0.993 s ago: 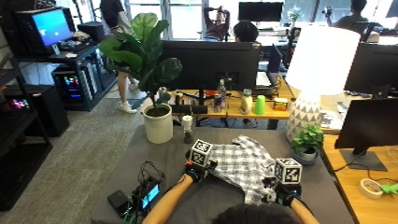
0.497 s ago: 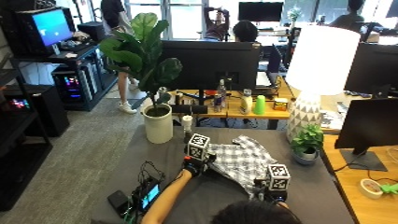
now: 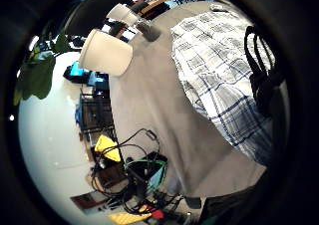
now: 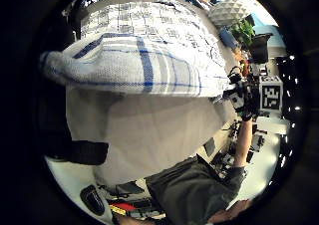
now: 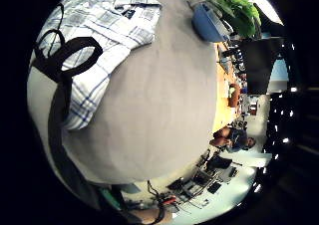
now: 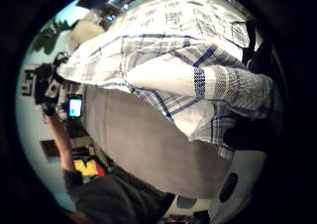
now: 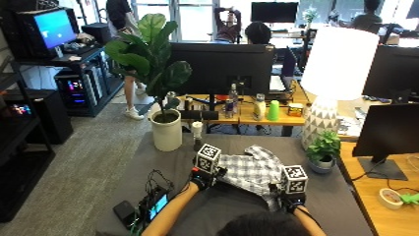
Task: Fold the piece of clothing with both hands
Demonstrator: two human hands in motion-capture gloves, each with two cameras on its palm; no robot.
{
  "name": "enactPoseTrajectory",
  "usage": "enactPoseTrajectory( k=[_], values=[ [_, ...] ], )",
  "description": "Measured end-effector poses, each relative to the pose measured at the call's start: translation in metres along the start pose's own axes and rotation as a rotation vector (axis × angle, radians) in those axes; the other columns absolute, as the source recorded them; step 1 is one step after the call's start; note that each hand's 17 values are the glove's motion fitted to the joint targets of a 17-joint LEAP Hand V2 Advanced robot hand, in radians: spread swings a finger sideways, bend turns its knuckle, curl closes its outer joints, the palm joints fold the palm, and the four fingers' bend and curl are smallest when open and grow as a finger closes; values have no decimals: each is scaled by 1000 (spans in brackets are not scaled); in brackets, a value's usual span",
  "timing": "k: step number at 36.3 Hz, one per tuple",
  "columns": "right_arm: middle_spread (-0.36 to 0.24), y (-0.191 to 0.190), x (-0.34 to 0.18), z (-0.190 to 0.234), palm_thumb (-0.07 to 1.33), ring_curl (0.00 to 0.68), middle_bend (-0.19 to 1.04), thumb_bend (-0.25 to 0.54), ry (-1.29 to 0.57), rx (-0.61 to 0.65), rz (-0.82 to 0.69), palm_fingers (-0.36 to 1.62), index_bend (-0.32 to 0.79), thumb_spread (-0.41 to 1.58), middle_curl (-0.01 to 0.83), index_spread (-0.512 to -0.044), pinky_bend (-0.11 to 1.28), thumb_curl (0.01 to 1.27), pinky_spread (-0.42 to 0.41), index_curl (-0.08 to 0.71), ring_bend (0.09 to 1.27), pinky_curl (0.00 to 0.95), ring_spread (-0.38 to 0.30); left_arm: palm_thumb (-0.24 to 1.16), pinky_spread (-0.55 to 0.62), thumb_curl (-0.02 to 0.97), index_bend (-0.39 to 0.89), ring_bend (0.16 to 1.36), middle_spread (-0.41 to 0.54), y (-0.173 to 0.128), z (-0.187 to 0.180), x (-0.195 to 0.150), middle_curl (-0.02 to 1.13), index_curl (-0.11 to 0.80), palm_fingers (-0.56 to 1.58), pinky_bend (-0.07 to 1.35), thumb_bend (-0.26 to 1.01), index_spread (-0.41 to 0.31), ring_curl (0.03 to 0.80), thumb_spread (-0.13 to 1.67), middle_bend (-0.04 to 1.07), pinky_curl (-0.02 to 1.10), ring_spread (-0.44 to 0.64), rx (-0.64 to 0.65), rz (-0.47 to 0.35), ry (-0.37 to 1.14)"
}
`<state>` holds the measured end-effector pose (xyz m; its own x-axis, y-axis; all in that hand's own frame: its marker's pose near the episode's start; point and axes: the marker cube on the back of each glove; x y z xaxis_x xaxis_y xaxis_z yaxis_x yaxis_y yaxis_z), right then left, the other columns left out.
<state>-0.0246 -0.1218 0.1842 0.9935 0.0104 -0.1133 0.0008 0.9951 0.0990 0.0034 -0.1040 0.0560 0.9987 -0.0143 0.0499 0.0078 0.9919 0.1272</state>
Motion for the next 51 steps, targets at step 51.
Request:
enactPoseTrajectory(
  k=[51],
  values=[
    [-65, -29, 27, -44, 764, 429, 223, -40, -29, -276, 455, 819, 80, 1169, 455, -237, 463, 471, -54, 268, 529, 411, -122, 246, -189, 248, 161, 508, -88, 54, 20, 15, 379, 364, 572, 529, 78, -140, 417, 1441, 70, 449, -128, -219, -179, 93]
  ],
)
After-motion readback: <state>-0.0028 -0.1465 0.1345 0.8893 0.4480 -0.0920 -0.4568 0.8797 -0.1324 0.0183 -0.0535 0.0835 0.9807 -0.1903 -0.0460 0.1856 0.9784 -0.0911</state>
